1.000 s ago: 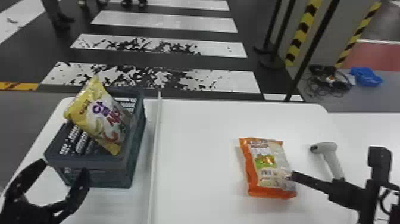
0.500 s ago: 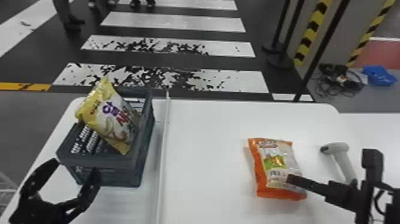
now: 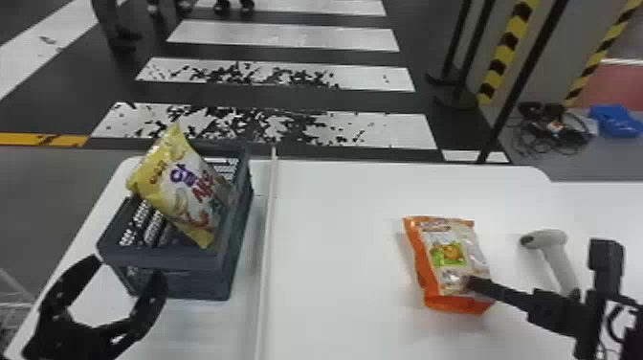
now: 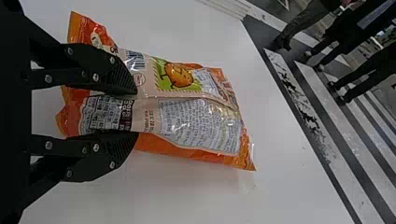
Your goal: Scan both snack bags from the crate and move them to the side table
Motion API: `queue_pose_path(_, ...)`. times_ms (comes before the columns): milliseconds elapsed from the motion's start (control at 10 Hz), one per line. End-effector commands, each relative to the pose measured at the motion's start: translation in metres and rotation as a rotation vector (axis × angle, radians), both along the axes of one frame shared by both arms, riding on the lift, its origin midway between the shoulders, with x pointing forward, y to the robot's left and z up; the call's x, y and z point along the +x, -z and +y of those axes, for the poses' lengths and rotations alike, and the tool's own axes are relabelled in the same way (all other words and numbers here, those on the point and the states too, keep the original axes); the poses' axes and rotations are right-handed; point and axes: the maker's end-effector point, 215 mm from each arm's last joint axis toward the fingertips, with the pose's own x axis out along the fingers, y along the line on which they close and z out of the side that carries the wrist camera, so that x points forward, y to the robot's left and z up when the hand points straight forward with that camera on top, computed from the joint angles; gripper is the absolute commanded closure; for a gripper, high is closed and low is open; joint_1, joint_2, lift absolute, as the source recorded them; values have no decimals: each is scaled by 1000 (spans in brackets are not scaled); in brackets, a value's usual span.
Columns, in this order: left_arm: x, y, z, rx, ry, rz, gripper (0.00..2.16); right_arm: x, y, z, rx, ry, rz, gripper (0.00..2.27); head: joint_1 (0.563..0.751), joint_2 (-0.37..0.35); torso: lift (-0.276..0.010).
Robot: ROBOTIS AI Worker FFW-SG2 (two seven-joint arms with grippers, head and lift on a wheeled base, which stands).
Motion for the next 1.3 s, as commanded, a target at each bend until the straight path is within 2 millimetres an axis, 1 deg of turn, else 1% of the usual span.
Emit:
queue_pose_path(0, 0, 0, -1, -1, 1, 1, 29, 5, -5, -3, -16, -8, -49, 2240, 695, -50, -99)
queue_pose_path(100, 0, 0, -1, -1, 1, 1, 29, 4, -7, -3, -4, -4, -57, 2240, 695, -51, -99)
queue_pose_path(300, 0, 1, -1, -2, 0, 1, 29, 7, -27, -12, 45, 25, -94, 2240, 695, -58, -99)
queue_pose_path(400, 0, 1, -1, -2, 0, 1, 29, 6, -31, -14, 51, 31, -93, 2240, 695, -61, -99)
queue_pose_path(500, 0, 1, -1, -3, -1, 1, 29, 7, -42, -21, 83, 55, -110, 2240, 695, -66, -99)
queue_pose_path(600, 0, 1, -1, -5, -2, 1, 29, 10, -57, -35, 118, 93, -134, 2240, 695, -73, -99)
queue_pose_path(700, 0, 1, -1, -3, -1, 1, 29, 17, -74, -57, 123, 142, -165, 2240, 695, -80, -99)
queue_pose_path(800, 0, 0, -2, -3, 1, 0, 29, 26, -90, -80, 106, 189, -199, 2240, 695, -103, -99)
queue_pose_path(900, 0, -1, -3, -3, 2, -3, 29, 34, -103, -106, 65, 245, -229, 2240, 695, -136, -99)
queue_pose_path(1000, 0, -2, -3, -3, 1, -4, 29, 41, -112, -134, 26, 303, -257, 2240, 695, -172, -99)
queue_pose_path(1100, -1, -3, -3, -3, 2, -7, 29, 46, -117, -161, -11, 361, -281, 2240, 695, -192, -99)
queue_pose_path(1200, -2, -3, -2, -3, 1, -9, 29, 49, -118, -191, -48, 425, -298, 2240, 695, -226, -99)
